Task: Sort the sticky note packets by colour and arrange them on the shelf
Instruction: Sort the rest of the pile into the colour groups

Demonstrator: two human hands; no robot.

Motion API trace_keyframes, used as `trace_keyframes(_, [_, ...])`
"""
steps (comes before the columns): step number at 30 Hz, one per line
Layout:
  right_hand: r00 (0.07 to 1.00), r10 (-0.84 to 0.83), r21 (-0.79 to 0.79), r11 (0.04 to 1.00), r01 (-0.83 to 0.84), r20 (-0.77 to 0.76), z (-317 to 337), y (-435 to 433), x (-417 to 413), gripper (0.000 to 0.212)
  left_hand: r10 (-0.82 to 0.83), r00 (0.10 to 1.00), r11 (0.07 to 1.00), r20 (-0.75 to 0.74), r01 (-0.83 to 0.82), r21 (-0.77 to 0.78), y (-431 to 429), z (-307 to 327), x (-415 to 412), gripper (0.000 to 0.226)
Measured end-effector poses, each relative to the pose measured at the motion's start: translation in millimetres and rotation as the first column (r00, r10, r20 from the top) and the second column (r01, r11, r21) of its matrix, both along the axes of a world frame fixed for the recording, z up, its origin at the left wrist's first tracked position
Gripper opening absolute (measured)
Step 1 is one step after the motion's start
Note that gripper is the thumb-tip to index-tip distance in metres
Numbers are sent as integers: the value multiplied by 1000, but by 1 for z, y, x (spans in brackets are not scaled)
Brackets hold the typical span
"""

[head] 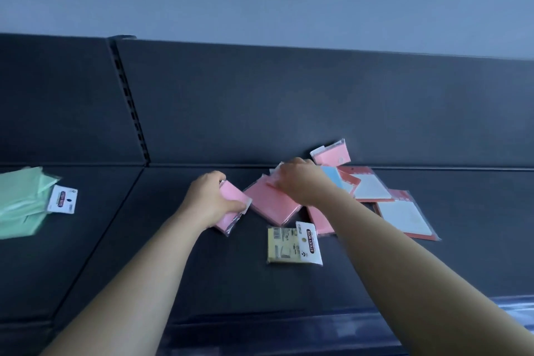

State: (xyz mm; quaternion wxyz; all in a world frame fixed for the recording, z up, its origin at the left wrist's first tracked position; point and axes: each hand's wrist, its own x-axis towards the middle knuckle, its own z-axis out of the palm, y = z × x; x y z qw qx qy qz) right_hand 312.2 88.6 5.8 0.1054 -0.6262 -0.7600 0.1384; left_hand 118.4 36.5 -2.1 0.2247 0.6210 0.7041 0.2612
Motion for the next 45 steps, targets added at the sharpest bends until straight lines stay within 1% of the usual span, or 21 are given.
trace_keyframes(2, [977, -30, 64, 998, 17, 210, 2, 4, 9, 59, 23, 1000, 1000, 11, -23, 15, -3, 0, 0, 57])
trace_keyframes(3, [965, -33, 79, 997, 13, 260, 1, 7, 15, 70, 23, 1000, 1000, 16, -24, 18, -4, -2, -1, 57])
trace_keyframes(4, [958, -33, 66, 998, 15, 286, 0, 8, 18, 78, 21, 1000, 1000, 21, -21, 23, -5, -3, -1, 56])
trace_keyframes(6, [954, -32, 7, 999, 31, 297, -2, 12, 19, 83, 24, 999, 999, 26, -24, 24, -9, -4, -1, 55])
trace_keyframes(8, [972, -19, -39, 999, 29, 234, -5, 16, 15, 76, 22, 999, 1000, 26, -22, 15, -12, -4, -3, 57])
trace_keyframes(10, [986, -15, 15, 1000, 13, 168, -5, 19, 9, 71, 15, 1000, 999, 14, -14, -31, -17, -1, -6, 60])
trace_keyframes(12, [997, -7, 89, 996, 1, 75, -1, 18, 1, 76, 16, 1000, 997, 20, -15, -75, -22, 2, -12, 61])
trace_keyframes(13, [1000, -8, 113, 994, 8, -1, 2, 18, -4, 76, 26, 999, 996, 29, -23, -83, -24, 3, -15, 59])
trace_keyframes(14, [997, -5, 131, 991, 15, -79, 6, 16, -9, 70, 39, 999, 997, 36, -37, -75, -27, 4, -20, 56])
trace_keyframes(15, [988, 11, 153, 988, 13, -157, 11, 14, -14, 57, 58, 997, 997, 47, -56, -54, -30, 5, -25, 50])
trace_keyframes(17, [965, 59, 191, 981, -10, -257, 20, 9, -28, 24, 109, 990, 994, 91, -110, 6, -36, 7, -38, 35])
trace_keyframes(18, [959, 82, 211, 977, -24, -270, 25, 5, -37, 19, 137, 984, 989, 118, -142, 40, -39, 7, -45, 30])
trace_keyframes(20, [940, 128, 240, 969, -52, -315, 33, -5, -58, 20, 196, 969, 971, 152, -214, 109, -46, 8, -62, 22])
trace_keyframes(22, [907, 169, 253, 965, -72, -386, 38, -15, -83, 12, 252, 957, 946, 143, -275, 172, -55, 11, -82, 17])
trace_keyframes(28, [796, 287, 258, 951, -170, -532, 54, -46, -175, 17, 359, 920, 842, 158, -393, 369, -90, 25, -169, 15])
trace_keyframes(30, [760, 315, 254, 946, -202, -569, 60, -58, -214, 21, 383, 909, 814, 162, -415, 407, -102, 32, -208, 14])
trace_keyframes(34, [716, 346, 256, 937, -235, -607, 66, -78, -298, 27, 385, 906, 803, 175, -422, 421, -125, 42, -296, 11])
trace_keyframes(38, [684, 335, 251, 942, -223, -648, 66, -94, -375, 28, 437, 891, 774, 122, -442, 453, -145, 49, -373, 10])
trace_keyframes(41, [680, 315, 233, 949, -212, -662, 66, -100, -421, 28, 444, 883, 781, 151, -464, 418, -152, 50, -421, 8])
trace_keyframes(43, [676, 313, 228, 950, -215, -668, 67, -99, -448, 28, 475, 868, 777, 141, -490, 395, -155, 52, -448, 10])
trace_keyframes(45, [663, 323, 226, 947, -230, -676, 69, -95, -472, 28, 501, 855, 755, 132, -507, 416, -154, 54, -473, 12])
